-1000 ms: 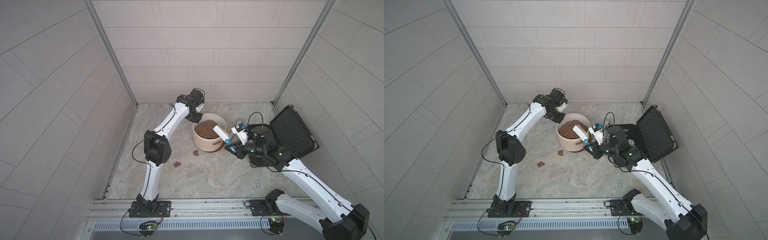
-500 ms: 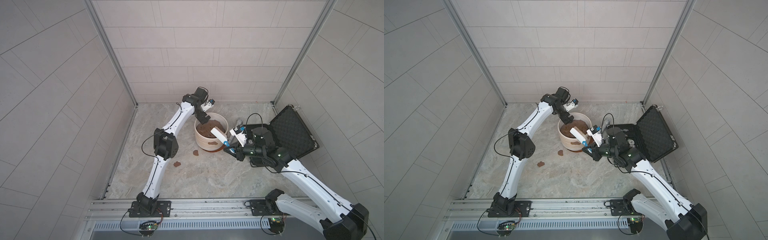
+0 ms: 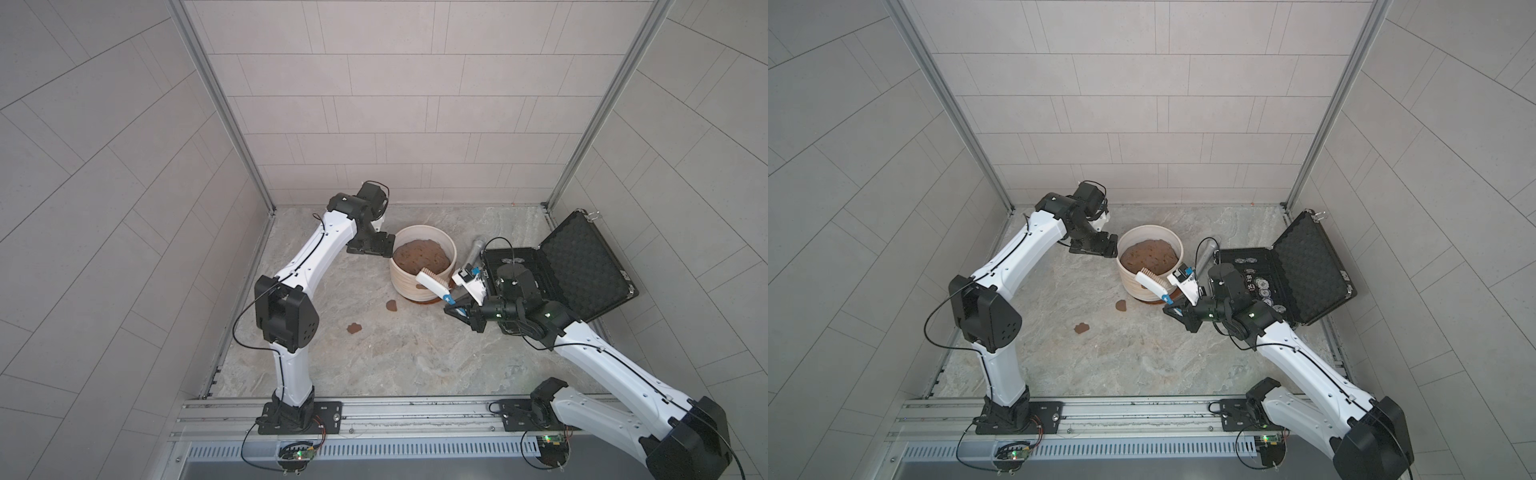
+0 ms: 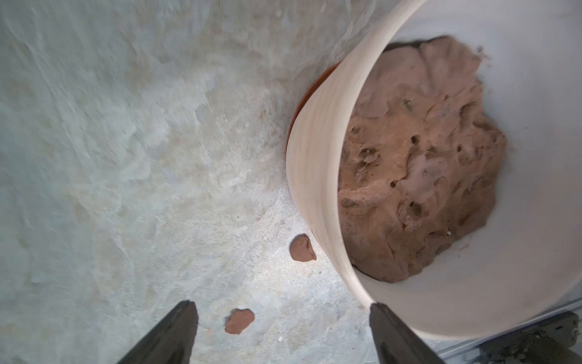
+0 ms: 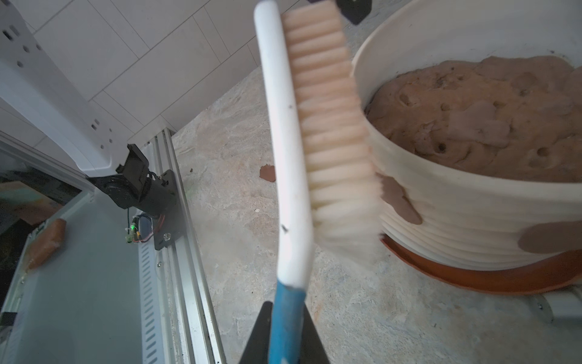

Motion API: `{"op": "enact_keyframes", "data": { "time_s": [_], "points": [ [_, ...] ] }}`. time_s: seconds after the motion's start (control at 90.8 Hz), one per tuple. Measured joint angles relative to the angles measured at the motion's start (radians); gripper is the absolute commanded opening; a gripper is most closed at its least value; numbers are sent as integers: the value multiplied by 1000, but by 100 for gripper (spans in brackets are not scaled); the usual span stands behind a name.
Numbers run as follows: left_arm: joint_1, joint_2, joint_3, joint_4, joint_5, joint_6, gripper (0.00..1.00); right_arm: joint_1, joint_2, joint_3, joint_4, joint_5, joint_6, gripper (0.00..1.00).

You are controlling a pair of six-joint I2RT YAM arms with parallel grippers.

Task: Scrub the dried mud off the ceramic pot
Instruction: Rotate the pot on the tray.

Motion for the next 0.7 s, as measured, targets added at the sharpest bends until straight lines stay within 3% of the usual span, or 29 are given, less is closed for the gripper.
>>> {"op": "enact_keyframes", "data": {
  "time_s": [0.253,0.363,0.484,0.638,0.704],
  "points": [
    [-32,31,-9,43,-24,-92,77,5,11,-71,51,33,-55,0],
    [-39,71,-5,52,-17,-111,69,6,-8,-88,61,35,-53,0],
    [-43,95,14,51,2,-131,57,6,-29,-89,77,39,-52,0],
    [-52,98,39,64,-18,-149,22,6,-31,-89,89,41,-45,0],
    [-60,98,55,68,-39,-172,19,6,-32,-89,89,47,-42,0]
  ]
}}
